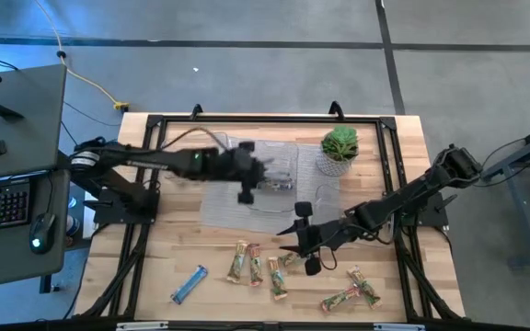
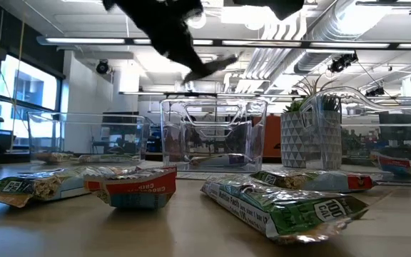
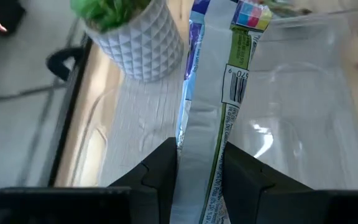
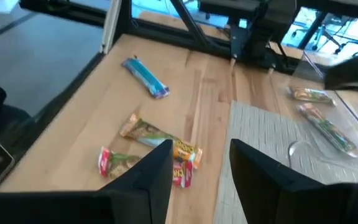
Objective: Pick and place Granola Bars by type
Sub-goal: Put the blue granola bar into the middle transparent bin
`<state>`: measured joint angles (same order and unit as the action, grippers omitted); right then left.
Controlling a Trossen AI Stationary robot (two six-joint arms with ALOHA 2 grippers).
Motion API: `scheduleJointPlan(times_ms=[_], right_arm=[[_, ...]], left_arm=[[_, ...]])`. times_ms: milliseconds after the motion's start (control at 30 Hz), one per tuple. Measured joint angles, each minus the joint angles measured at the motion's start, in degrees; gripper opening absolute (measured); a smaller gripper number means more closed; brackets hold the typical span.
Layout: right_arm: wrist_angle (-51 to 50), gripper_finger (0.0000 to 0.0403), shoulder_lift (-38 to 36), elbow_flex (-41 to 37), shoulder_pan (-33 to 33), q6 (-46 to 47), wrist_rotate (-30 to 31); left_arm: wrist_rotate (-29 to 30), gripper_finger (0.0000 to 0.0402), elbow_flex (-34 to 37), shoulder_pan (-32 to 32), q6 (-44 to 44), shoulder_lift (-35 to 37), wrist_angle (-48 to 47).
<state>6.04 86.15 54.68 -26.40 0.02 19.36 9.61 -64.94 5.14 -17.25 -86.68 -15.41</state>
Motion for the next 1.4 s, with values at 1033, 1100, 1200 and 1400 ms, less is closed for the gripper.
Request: scheduleJointPlan(times_ms=[1033, 1100, 1200, 1400], right_arm=[[-1.3, 0.0142, 0.0, 0.0, 0.1, 0.0, 0.4], [-1.3, 0.0142, 0.0, 0.0, 0.1, 0.0, 0.5], [-1.3, 0.0142, 0.0, 0.0, 0.1, 0.0, 0.5], [-1.1, 0.0142, 0.0, -0.1, 0.5, 0.0, 0.4]], left_arm=[[-8.4, 0.0124, 0.0, 13.6, 2.5, -19.2, 6.4], [-8.7, 0.0137, 0.0, 13.6, 2.5, -19.2, 6.4], [-8.8, 0.0156, 0.0, 13.6, 2.5, -19.2, 6.4], [-11.5, 0.0168, -4.7, 13.6, 4.9, -16.0, -1.3]])
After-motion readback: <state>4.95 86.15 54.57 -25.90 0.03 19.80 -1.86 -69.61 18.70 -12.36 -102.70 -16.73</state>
